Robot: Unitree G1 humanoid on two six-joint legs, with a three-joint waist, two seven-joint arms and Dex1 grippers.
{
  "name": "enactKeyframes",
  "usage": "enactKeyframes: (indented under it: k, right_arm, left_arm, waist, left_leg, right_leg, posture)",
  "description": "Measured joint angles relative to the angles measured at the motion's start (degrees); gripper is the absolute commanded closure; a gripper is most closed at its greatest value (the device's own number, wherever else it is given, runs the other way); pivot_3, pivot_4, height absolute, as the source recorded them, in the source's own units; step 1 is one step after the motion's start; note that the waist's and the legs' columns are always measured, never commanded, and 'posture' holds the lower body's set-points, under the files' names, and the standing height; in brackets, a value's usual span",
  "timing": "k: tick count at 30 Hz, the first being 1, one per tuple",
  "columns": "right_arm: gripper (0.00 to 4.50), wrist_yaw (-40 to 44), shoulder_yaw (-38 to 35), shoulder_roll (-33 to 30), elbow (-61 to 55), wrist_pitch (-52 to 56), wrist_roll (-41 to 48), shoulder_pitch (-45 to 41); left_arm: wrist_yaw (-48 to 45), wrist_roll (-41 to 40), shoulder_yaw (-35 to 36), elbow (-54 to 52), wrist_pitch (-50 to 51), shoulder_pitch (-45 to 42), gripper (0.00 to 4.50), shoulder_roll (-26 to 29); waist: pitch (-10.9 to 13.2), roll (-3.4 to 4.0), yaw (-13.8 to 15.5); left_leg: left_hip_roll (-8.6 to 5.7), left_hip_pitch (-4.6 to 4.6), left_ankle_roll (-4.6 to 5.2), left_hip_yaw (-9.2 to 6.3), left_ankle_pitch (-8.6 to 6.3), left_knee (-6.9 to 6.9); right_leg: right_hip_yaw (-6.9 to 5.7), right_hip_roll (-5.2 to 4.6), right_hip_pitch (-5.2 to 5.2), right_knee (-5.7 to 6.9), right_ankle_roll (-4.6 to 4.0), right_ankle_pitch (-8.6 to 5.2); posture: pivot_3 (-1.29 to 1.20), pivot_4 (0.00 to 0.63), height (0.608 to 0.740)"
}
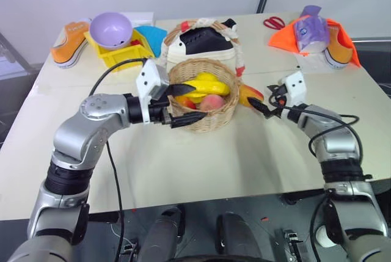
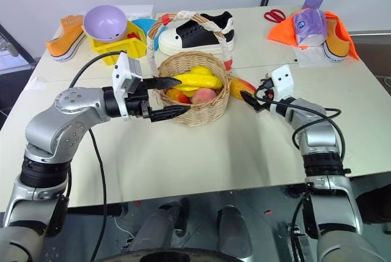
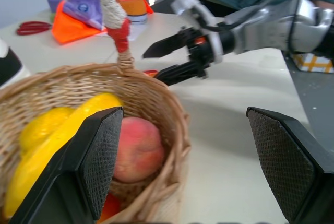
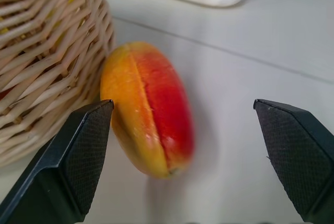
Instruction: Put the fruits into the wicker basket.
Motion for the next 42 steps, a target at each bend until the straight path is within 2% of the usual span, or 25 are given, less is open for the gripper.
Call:
enactKeyframes:
  k: [6, 9, 12, 15, 24, 29, 31, 33, 37, 40, 41, 42]
  right_arm:
    - [0.00, 2.4, 1.4, 1.4, 8.1, -2.1, -2.0, -3.9]
    - [0.69, 2.5, 1.3, 2.1, 10.7, -3.1, -2.3, -5.2]
    - [2.11, 2.3, 1.1, 2.7, 11.0, -3.6, -2.4, -5.2]
    - [2.11, 1.8, 0.3, 2.3, 8.8, -3.3, -2.5, -4.3]
    - [2.11, 2.7, -5.4, -8.9, -23.0, 4.4, -1.2, 15.4]
    - [2.11, 9.4, -10.5, -12.8, -46.3, 13.1, 12.5, 25.7]
    - [2.11, 9.3, -10.6, -12.5, -52.9, 16.3, 18.2, 24.4]
    - [2.11, 6.9, -7.9, -10.4, -54.8, 18.5, 19.3, 19.8]
    - [2.11, -1.1, 3.2, -1.6, -51.8, 20.1, 14.6, 7.6]
    - [2.11, -5.6, 7.7, 3.0, -45.4, 20.6, 10.3, 1.8]
    - [1.43, -6.5, 8.4, 3.7, -43.8, 20.7, 9.3, 1.0]
    - [1.21, -7.2, 9.3, 4.7, -41.6, 20.7, 8.2, 0.1]
  left_arm:
    - [1.0, 0.0, -0.2, -0.5, 0.6, 1.1, 0.47, 0.0]
    - [1.6, 0.1, -0.2, -0.6, 0.9, 1.1, 0.42, 0.0]
    - [1.9, 0.2, -0.4, -0.6, 0.9, 1.1, 0.42, 0.0]
    - [1.9, 0.2, -0.7, -0.8, 0.9, 1.1, 0.42, 0.0]
    - [2.0, -1.2, 1.8, -1.1, -1.3, 5.9, 0.42, -0.7]
    - [0.5, -0.5, 7.2, 1.4, -7.5, 11.3, 0.42, 2.2]
    - [-0.3, -0.2, 9.1, 3.0, -9.2, 12.8, 0.42, 3.4]
    - [-0.8, -0.2, 10.3, 3.7, -10.2, 13.7, 0.42, 4.4]
    - [-0.6, -0.2, 11.3, 4.0, -10.8, 13.8, 0.42, 4.7]
    - [0.1, -0.2, 11.2, 3.7, -10.8, 14.0, 0.42, 4.2]
    - [0.3, -0.2, 11.1, 3.5, -10.7, 14.2, 0.42, 4.0]
    - [0.7, -0.2, 11.1, 3.3, -10.6, 14.3, 0.42, 3.8]
  waist:
    - [0.0, 0.00, 0.1]
    - [0.0, 0.00, 0.0]
    - [0.0, 0.01, 0.0]
    - [0.0, 0.01, 0.1]
    - [0.0, 0.05, 0.2]
    - [-0.1, 0.23, -0.4]
    - [-0.1, 0.23, -0.1]
    - [-0.1, 0.19, 0.0]
    - [-0.1, 0.16, 0.2]
    - [-0.1, 0.16, 0.5]
    - [-0.1, 0.15, 0.6]
    - [-0.1, 0.15, 0.6]
  left_leg:
    - [0.00, 0.01, -0.02, 0.01, 0.01, 0.01]
    - [0.01, 0.03, -0.03, 0.01, 0.01, 0.02]
    - [0.01, 0.03, -0.04, 0.01, 0.01, 0.00]
    - [0.01, 0.02, -0.05, 0.00, 0.01, 0.00]
    - [0.01, 0.01, -0.04, -0.01, 0.00, -0.02]
    - [0.13, 0.08, -0.03, 0.00, -0.01, -0.14]
    - [0.14, 0.09, -0.05, -0.02, -0.02, -0.09]
    - [0.14, 0.16, -0.15, -0.04, -0.10, -0.04]
    - [0.10, 0.08, -0.15, -0.08, -0.11, -0.06]
    - [-0.04, 0.00, -0.04, -0.10, -0.05, -0.10]
    - [-0.04, 0.00, 0.00, -0.08, -0.06, -0.09]
    - [-0.05, 0.00, 0.02, -0.07, -0.07, -0.10]
  right_leg:
    - [0.02, 0.13, -0.02, 0.06, 0.00, 0.00]
    - [0.04, 0.15, -0.02, 0.08, 0.00, 0.00]
    - [0.05, 0.15, -0.06, 0.12, 0.00, 0.00]
    - [0.05, 0.15, -0.06, 0.12, 0.00, 0.00]
    - [0.09, -0.03, -0.12, 0.15, -0.01, -0.01]
    - [0.17, 0.00, -0.15, 0.16, -0.07, -0.04]
    - [0.15, 0.00, -0.11, 0.15, -0.19, -0.08]
    - [0.12, -0.03, -0.18, 0.02, -0.34, -0.15]
    - [0.07, -0.05, -0.19, -0.25, -0.43, -0.10]
    - [0.06, -0.10, -0.23, -0.27, -0.22, 0.02]
    - [0.06, -0.10, -0.26, -0.26, -0.18, 0.04]
    - [0.07, -0.10, -0.26, -0.26, -0.14, 0.07]
  posture:
    - [0.00, 0.150, 0.740]
    - [0.00, 0.150, 0.740]
    - [0.00, 0.150, 0.740]
    - [0.00, 0.150, 0.740]
    - [0.00, 0.150, 0.740]
    - [0.00, 0.150, 0.740]
    - [0.00, 0.150, 0.740]
    - [0.00, 0.150, 0.740]
    - [0.00, 0.150, 0.740]
    - [0.00, 0.150, 0.740]
    - [0.00, 0.150, 0.740]
    - [0.00, 0.150, 0.740]
